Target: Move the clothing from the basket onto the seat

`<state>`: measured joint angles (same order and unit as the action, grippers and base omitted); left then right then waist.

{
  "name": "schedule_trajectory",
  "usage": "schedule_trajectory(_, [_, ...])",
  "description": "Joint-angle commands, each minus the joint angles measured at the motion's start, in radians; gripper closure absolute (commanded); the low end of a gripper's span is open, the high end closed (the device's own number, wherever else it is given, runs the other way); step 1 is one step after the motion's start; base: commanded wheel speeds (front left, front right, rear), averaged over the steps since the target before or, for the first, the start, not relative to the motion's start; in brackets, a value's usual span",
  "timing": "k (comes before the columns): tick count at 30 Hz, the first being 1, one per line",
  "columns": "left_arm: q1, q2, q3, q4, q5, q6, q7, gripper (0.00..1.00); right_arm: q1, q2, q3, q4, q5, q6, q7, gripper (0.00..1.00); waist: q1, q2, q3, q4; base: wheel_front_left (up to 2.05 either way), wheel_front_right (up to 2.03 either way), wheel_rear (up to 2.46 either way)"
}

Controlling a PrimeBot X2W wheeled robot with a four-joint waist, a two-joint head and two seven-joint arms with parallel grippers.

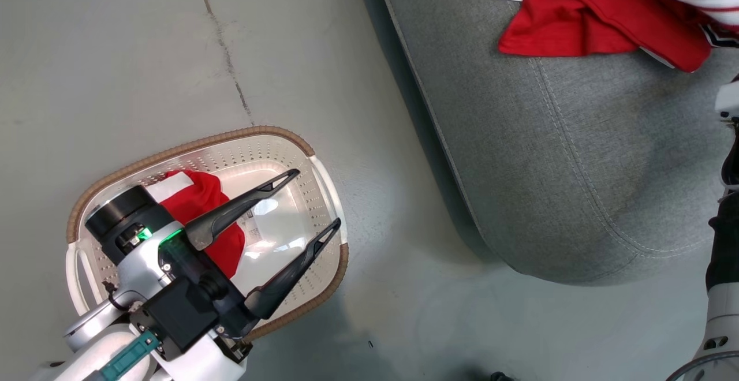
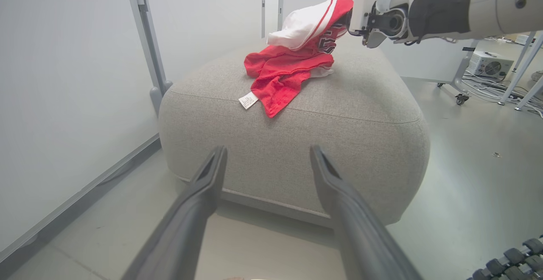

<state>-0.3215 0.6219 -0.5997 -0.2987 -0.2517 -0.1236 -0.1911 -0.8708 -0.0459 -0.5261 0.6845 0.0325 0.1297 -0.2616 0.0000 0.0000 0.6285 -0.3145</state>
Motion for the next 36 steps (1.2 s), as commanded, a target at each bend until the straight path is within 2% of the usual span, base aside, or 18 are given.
schedule_trajectory(1, [-0.020, 0.008, 0.001, 0.005, -0.008, -0.005, -0.004, 0.00, 0.021, -0.010, -0.012, 0.002, -0.004, 0.001, -0.005, 0.00, 0.0000, 0.0000, -0.004, -0.006, 0.00, 0.00, 0.00])
schedule_trajectory(11, [-0.013, -0.029, -0.011, 0.046, -0.025, 0.013, -0.018, 0.00, 0.119, -0.007, 0.012, 0.054, -0.026, 0.001, -0.005, 0.00, 0.0000, 0.0000, -0.081, -0.006, 0.00, 0.00, 0.00])
schedule_trajectory(20, [0.031, -0.082, -0.005, 0.119, -0.065, 0.060, -0.038, 0.00, 0.277, -0.008, 0.161, 0.032, 0.067, 0.001, -0.005, 0.00, 0.0000, 0.0000, -0.194, 0.014, 0.00, 0.00, 0.00])
schedule_trajectory(26, [0.060, -0.123, 0.030, 0.180, -0.106, 0.108, -0.053, 0.00, 0.392, -0.006, 0.304, -0.111, 0.145, 0.001, -0.004, 0.00, 0.0000, 0.0000, -0.277, 0.073, 0.00, 0.00, 0.00])
schedule_trajectory(35, [0.084, -0.192, 0.101, 0.279, -0.169, 0.163, -0.070, 0.00, 0.556, -0.009, 0.451, -0.403, 0.172, 0.001, 0.016, 0.00, 0.0000, 0.0000, -0.381, 0.241, 0.00, 0.00, 0.00])
schedule_trajectory(36, [0.092, -0.206, 0.125, 0.297, -0.182, 0.177, -0.072, 0.00, 0.580, -0.008, 0.471, -0.456, 0.170, 0.001, 0.030, 0.00, 0.0000, 0.0000, -0.400, 0.278, 0.00, 0.00, 0.00])
